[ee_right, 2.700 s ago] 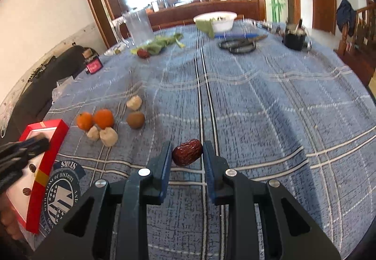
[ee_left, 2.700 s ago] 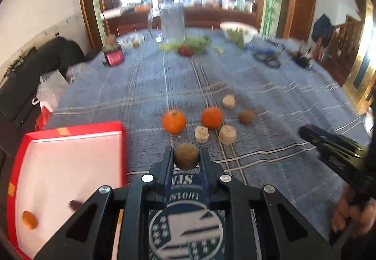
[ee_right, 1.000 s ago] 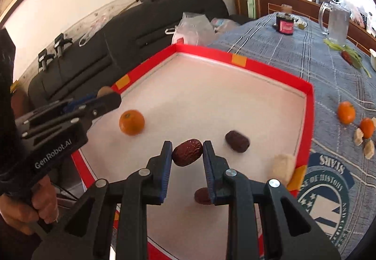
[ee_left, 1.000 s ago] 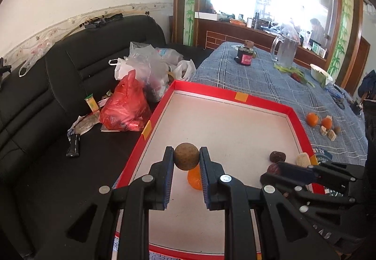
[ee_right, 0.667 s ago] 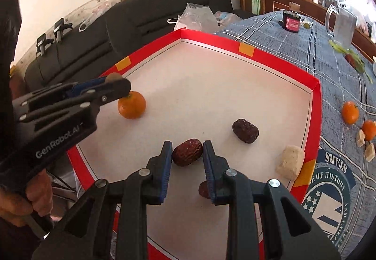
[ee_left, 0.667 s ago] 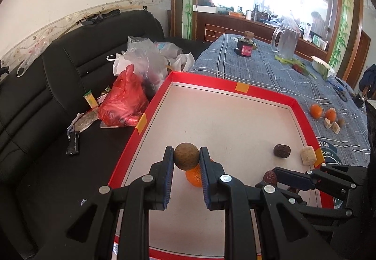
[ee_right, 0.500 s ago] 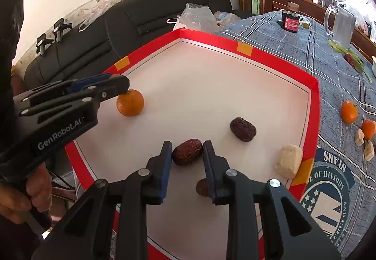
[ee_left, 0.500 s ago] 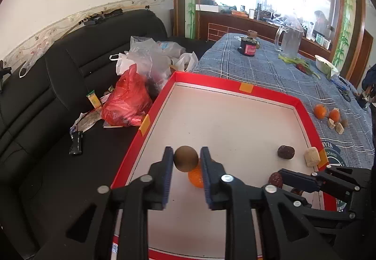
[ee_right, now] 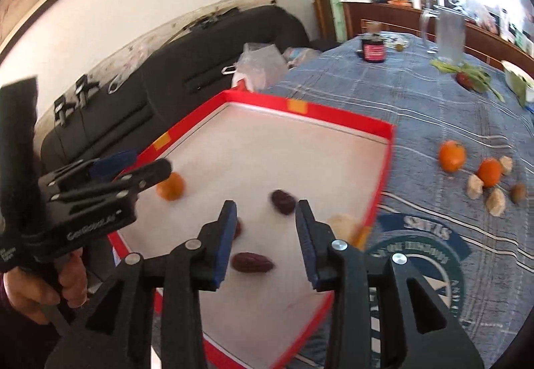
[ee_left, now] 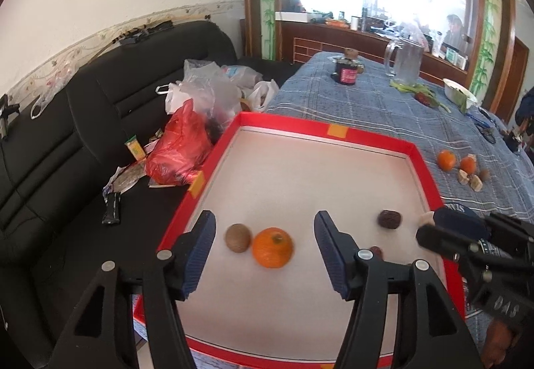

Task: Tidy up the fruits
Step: 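Carry the date and kiwi into the tray and open both grippers, then grasp a beige cake chunk with the right gripper while the left gripper grasps another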

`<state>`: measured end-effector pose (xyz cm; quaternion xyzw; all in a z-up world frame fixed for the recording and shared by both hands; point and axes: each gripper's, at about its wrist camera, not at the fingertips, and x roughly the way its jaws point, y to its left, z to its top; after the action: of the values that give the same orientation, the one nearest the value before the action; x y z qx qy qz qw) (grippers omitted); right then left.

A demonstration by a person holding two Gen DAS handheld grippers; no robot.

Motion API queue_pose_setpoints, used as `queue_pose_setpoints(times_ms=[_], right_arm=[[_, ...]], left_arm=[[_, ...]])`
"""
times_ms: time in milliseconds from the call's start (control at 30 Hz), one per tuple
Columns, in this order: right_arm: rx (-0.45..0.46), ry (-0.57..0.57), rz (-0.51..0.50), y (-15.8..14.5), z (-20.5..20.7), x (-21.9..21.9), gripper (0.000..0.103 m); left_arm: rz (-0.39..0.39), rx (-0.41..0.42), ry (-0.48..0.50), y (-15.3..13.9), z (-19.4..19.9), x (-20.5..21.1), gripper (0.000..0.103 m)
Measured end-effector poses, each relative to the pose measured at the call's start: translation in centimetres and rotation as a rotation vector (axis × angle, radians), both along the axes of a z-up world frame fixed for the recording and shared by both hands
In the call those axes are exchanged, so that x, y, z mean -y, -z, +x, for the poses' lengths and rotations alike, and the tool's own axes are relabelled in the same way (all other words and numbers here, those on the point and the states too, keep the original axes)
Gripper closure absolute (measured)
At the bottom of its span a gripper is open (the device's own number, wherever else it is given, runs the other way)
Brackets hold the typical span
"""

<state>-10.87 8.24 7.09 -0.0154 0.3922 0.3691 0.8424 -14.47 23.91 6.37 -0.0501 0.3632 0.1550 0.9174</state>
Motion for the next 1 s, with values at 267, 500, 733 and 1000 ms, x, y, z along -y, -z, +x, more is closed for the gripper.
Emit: queue_pose_setpoints(times_ms=[267,500,733,1000], right_arm=[[-0.032,0.102,0.053,0.1,1.6,5.1,0.064],[-0.039,0.159,0.08,0.3,2.0,8.6,0.064],[-0.039,0.201,0.099,0.4,2.2,11.2,0.064],[-0.042,0.235,0.123,0.4,2.6,13.5,0.064]], left_arm=[[0.026,-0.011,0.066,-0.3,0.6,3.4,0.037],[0.061,-0.007,0.125,-1.0,0.9,6.8,0.029],[0.099,0.002,0.181,-1.8,0.9,9.7,0.027],[0.128,0.007,0.219,-2.3,1.2,12.4,0.027]])
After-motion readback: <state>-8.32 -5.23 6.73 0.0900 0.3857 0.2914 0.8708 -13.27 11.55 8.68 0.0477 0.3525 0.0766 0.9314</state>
